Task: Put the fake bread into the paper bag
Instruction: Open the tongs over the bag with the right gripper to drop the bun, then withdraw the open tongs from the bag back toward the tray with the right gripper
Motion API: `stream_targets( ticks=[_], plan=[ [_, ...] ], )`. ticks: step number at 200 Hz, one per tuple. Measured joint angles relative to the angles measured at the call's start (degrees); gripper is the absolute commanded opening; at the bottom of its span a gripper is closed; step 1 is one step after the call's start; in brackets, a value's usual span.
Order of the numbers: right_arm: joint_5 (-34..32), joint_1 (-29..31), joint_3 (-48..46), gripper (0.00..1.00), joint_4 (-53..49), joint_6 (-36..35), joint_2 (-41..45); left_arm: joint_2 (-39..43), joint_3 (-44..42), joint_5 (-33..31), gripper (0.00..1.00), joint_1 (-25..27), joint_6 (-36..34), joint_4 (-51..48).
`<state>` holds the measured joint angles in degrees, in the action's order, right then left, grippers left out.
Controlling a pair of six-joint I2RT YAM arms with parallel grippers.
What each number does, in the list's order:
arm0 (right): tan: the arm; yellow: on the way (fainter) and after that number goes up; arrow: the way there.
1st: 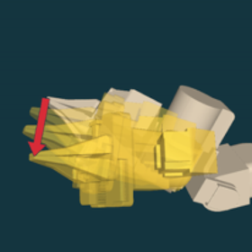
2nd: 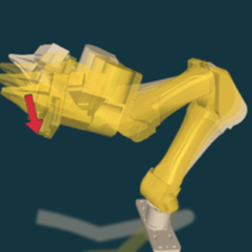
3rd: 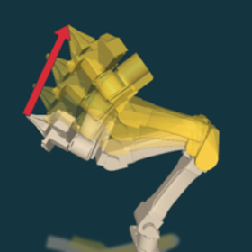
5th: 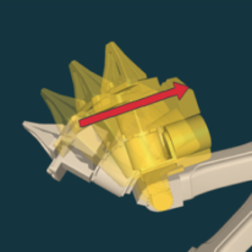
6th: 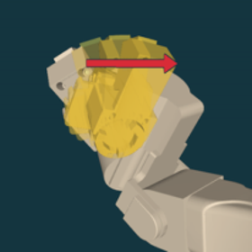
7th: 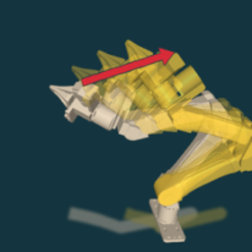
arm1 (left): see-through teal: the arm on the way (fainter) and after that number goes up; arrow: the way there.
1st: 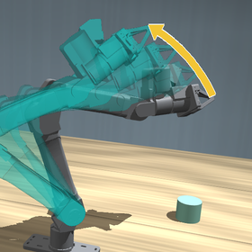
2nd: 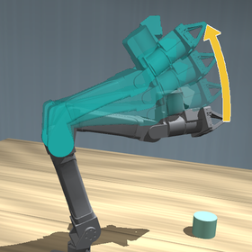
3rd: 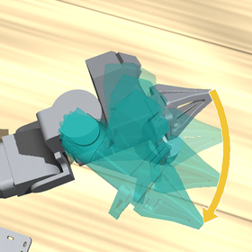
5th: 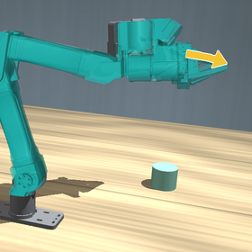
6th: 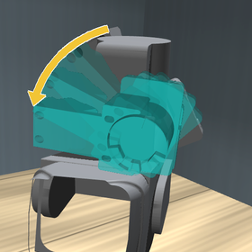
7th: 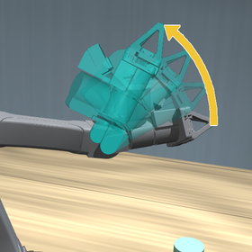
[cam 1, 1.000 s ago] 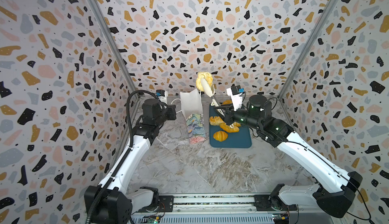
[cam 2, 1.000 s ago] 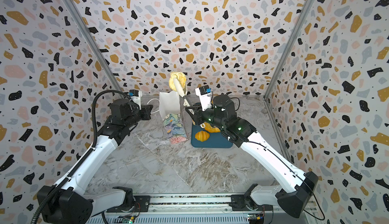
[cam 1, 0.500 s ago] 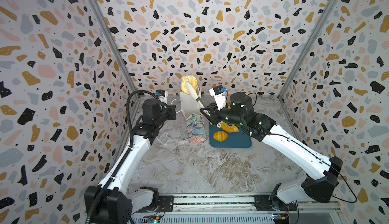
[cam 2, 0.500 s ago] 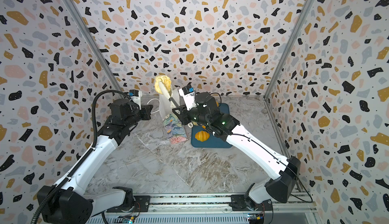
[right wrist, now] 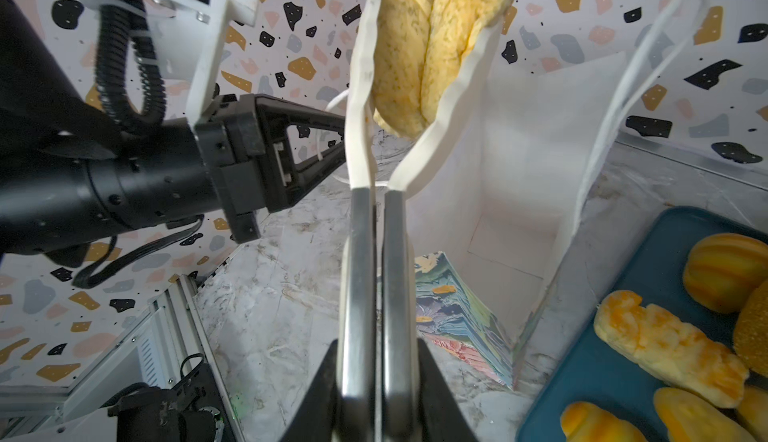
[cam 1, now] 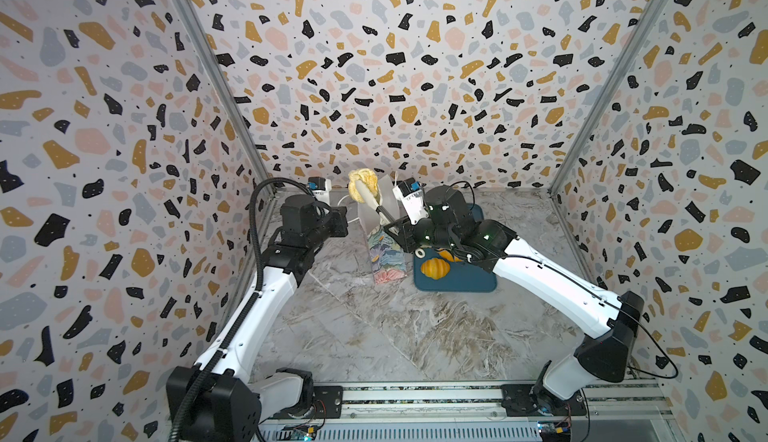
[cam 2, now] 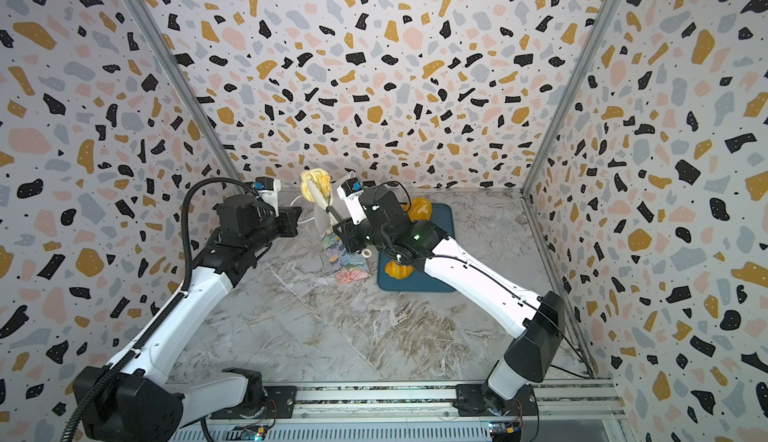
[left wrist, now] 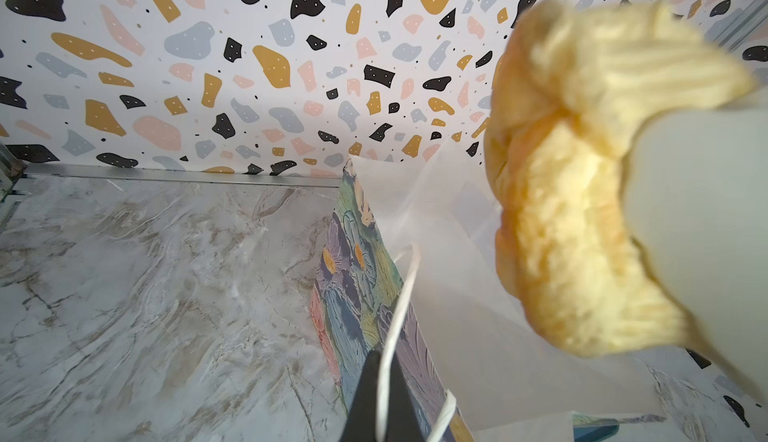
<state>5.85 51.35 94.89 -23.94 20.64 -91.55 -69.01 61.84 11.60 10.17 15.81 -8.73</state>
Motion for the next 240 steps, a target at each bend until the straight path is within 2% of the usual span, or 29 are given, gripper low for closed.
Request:
stream_targets(
  ticks=[48,114,166,240],
  plan=[
    [-3.7,0.0,0.0,0.26,-2.7,0.0,0.0,0.0,0.0,0.0,0.0,0.0,0.0,0.0],
    [-6.7,0.0,-0.3,0.4,-5.0,0.6,0.0,0.0,0.0,0.0,0.0,0.0,0.0,0.0],
    [-7.9,-0.2,-1.4,0.49,-5.5,1.0,0.0,0.0,0.0,0.0,0.0,0.0,0.0,0.0],
    [-7.3,-0.9,-4.9,0.55,-4.7,1.4,2.7,0.0,0.0,-0.1,0.0,0.0,0.0,0.0]
  ],
)
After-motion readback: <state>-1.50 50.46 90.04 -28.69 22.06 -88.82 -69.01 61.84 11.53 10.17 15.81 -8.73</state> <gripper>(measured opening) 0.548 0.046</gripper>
